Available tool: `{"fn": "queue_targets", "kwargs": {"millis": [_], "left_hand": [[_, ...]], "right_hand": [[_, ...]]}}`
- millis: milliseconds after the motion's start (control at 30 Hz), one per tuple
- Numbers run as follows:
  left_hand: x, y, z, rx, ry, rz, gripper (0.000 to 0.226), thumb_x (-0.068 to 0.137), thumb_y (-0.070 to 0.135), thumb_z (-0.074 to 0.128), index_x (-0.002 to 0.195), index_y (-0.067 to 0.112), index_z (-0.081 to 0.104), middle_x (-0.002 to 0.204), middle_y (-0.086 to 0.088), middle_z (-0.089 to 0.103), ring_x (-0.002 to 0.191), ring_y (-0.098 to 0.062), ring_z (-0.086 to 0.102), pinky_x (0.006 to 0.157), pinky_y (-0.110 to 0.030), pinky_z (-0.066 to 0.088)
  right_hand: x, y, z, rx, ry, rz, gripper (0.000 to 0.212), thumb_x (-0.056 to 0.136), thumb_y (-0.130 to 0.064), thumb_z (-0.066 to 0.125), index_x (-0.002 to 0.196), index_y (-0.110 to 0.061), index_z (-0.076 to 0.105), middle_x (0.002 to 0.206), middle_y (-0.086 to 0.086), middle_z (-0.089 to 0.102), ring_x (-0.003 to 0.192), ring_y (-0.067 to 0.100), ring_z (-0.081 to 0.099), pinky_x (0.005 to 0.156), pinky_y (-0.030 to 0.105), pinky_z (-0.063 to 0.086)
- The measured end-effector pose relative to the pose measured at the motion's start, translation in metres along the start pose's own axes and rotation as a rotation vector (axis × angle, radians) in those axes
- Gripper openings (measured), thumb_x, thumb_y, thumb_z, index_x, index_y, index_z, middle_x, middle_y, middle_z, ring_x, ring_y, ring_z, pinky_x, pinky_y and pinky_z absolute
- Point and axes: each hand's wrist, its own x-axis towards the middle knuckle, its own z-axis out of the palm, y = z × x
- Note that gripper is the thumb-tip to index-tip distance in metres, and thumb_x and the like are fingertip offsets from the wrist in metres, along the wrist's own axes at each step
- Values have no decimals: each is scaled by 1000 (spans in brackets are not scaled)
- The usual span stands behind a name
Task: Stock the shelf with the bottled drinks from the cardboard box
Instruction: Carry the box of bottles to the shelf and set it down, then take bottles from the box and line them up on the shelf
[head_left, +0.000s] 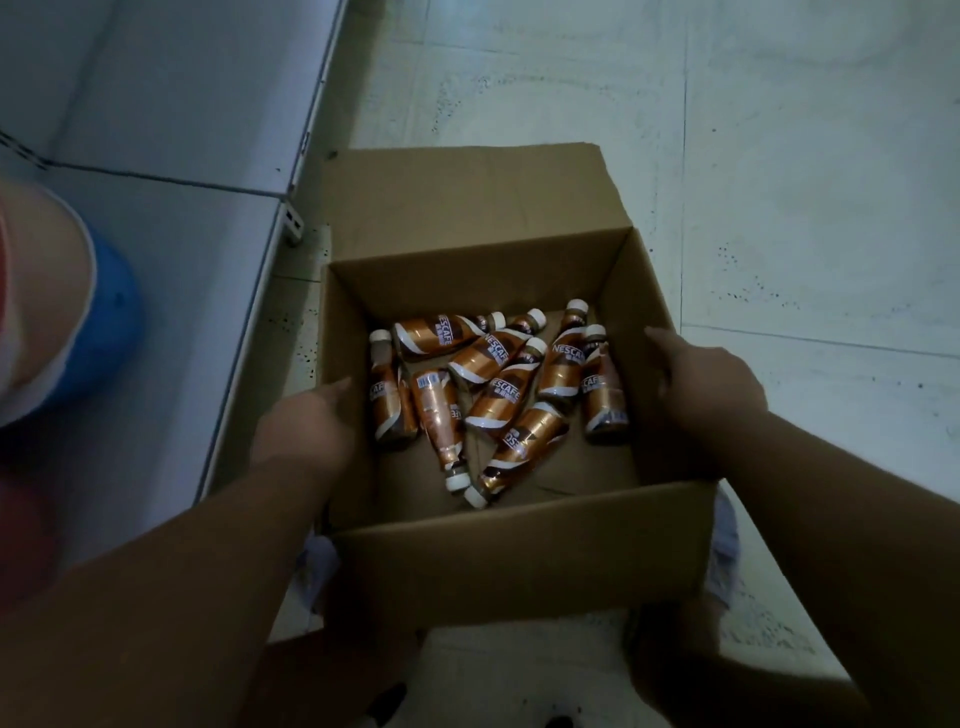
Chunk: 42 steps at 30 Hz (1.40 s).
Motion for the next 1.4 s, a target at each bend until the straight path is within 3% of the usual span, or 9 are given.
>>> {"fn": "queue_targets", "kwargs": {"millis": [167,367,567,667,767,933,1033,1167,1400], "left_hand": [[-2,-16,8,-116,-86,61,59,99,38,43,149,46,13,134,-16,53,108,-30,58,82,-41,51],[2,-16,14,-249,-155,28,72,88,65,43,142,59,-3,144,-22,36,125,-40,45,98,-53,43],[-3,-7,26,255,272,268,72,93,56,39,152,31,8,159,-16,6,145,-36,11,115,-52,19],[5,-1,35,364,307,369,66,95,54,34,152,28,16,160,-16,6,147,-36,-3,118,-51,7],[9,0,38,506,300,420,65,93,53,36,149,22,27,159,-18,11,146,-38,-6,118,-53,2],[10,14,42,778,128,535,67,92,46,39,151,20,20,158,-18,17,146,-37,7,117,-54,-1],[21,30,55,778,-50,573,81,86,34,59,151,23,11,160,-17,8,146,-37,5,118,-52,6],[36,52,81,819,-175,863,68,88,26,61,147,23,28,156,-12,23,145,-33,15,117,-45,10],[50,51,104,1077,-100,1128,54,85,24,62,137,24,46,149,-16,31,139,-37,25,116,-51,11]], "right_hand": [[-15,1,9,-33,-82,-13,61,97,-28,49,152,-31,22,102,16,68,73,25,56,62,31,42],[-8,-11,13,146,-120,109,74,90,-56,52,151,-41,14,135,19,53,116,36,56,91,45,50],[-16,-33,38,-130,123,79,76,86,-64,49,150,-28,26,154,21,19,140,39,26,109,55,35],[-16,-38,48,-226,299,-57,65,90,-55,50,143,-20,40,158,23,8,146,40,10,116,53,19],[-14,-54,58,-177,268,-242,55,90,-40,57,137,-13,49,159,21,15,148,35,9,116,46,8],[-8,-85,85,-57,-78,-455,47,90,-41,55,132,-21,49,138,7,48,128,24,43,108,42,37],[-9,-96,97,-177,-227,-703,50,87,-47,58,130,-23,51,133,3,51,122,22,45,103,39,37],[-7,-104,106,-417,-253,-857,56,84,-40,63,135,-26,45,139,6,44,128,27,38,104,44,32],[-12,-115,126,-607,-195,-854,54,87,-41,61,137,-29,45,138,17,37,128,37,32,98,58,32]]}}
